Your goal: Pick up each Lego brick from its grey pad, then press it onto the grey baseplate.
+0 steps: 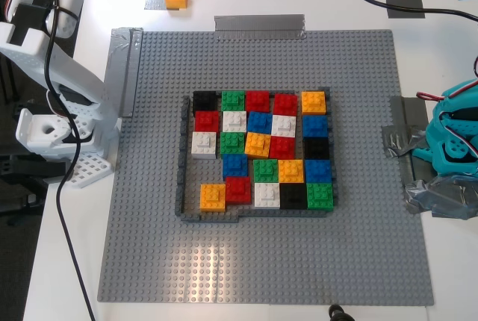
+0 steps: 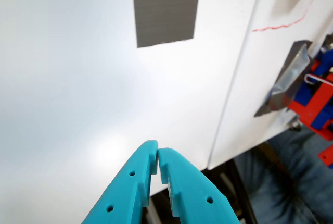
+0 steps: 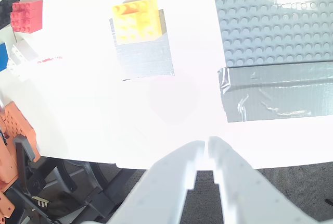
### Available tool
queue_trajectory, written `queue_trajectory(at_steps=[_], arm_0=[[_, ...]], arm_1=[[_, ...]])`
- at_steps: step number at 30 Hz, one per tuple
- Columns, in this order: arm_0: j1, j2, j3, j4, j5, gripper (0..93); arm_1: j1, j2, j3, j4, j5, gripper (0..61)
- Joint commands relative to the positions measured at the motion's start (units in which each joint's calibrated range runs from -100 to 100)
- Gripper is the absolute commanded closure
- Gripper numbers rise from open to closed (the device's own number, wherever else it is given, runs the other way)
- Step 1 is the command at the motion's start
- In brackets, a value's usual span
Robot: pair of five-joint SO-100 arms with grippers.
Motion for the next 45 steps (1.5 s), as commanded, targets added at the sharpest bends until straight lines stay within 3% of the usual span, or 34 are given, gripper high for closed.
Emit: queue_trajectory(at_steps=[1,21,28,45], arm_0=[[0.7,-1.3,1.7,-4.1,0.3,92.7],[0.7,-1.2,1.8,-4.1,0.3,92.7],[0.7,-1.2,1.9,-4.1,0.3,92.7],[1.1,-1.2,2.0,-3.7,0.3,92.7]], arm_1=[[16.4,-16.4,25.3,-6.6,6.2,61.3],[15.4,-18.1,25.7,-7.5,6.3,61.3],[13.8,-18.4,24.5,-11.4,6.8,61.3],[7.1,-7.0,16.0,-10.3,6.4,61.2]])
